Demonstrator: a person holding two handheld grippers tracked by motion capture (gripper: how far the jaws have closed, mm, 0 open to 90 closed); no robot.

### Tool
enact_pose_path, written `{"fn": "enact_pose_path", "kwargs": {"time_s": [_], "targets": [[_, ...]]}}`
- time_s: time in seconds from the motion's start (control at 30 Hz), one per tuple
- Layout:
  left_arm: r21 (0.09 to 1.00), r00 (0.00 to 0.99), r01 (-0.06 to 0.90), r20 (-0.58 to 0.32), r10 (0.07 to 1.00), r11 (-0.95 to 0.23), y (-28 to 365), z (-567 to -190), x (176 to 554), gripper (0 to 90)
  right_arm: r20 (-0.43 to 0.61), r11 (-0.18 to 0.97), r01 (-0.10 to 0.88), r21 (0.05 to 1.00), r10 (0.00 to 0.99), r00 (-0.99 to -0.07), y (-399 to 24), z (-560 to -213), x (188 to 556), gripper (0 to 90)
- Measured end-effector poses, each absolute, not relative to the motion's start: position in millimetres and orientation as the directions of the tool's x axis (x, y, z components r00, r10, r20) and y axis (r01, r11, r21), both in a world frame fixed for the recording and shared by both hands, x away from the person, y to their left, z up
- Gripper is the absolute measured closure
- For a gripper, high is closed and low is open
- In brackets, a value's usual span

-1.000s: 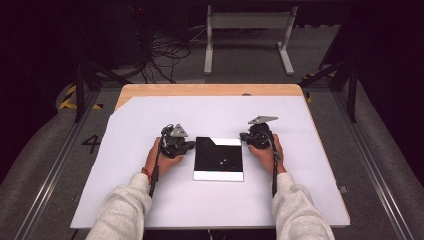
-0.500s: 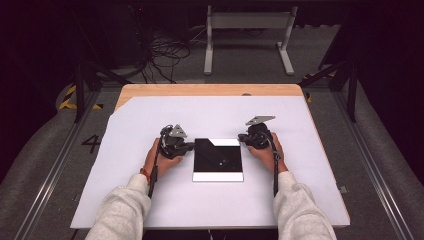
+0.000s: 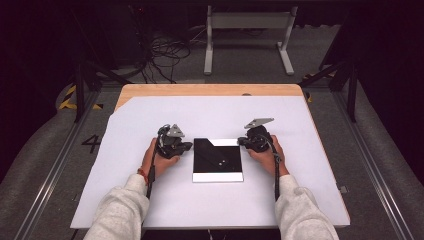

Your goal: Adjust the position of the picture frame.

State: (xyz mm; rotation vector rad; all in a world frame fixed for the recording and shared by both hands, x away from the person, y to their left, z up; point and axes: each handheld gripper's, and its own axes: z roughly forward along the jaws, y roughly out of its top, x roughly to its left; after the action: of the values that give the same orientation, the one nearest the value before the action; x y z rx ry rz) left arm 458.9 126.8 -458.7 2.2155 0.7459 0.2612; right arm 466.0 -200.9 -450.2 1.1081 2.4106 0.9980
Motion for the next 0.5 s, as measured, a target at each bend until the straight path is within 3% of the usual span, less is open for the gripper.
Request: {"fn": "enact_pose_path", "kwargs": {"time_s": [0.5], "targets": [[0.745, 0.825, 0.391, -0.025, 0.564, -0.540, 135.2, -447.2, 441.1, 89.4, -0.005, 0.488, 0.504, 0.713, 0.723, -0.691, -201.6, -446.1, 446.2, 90.0]]}}
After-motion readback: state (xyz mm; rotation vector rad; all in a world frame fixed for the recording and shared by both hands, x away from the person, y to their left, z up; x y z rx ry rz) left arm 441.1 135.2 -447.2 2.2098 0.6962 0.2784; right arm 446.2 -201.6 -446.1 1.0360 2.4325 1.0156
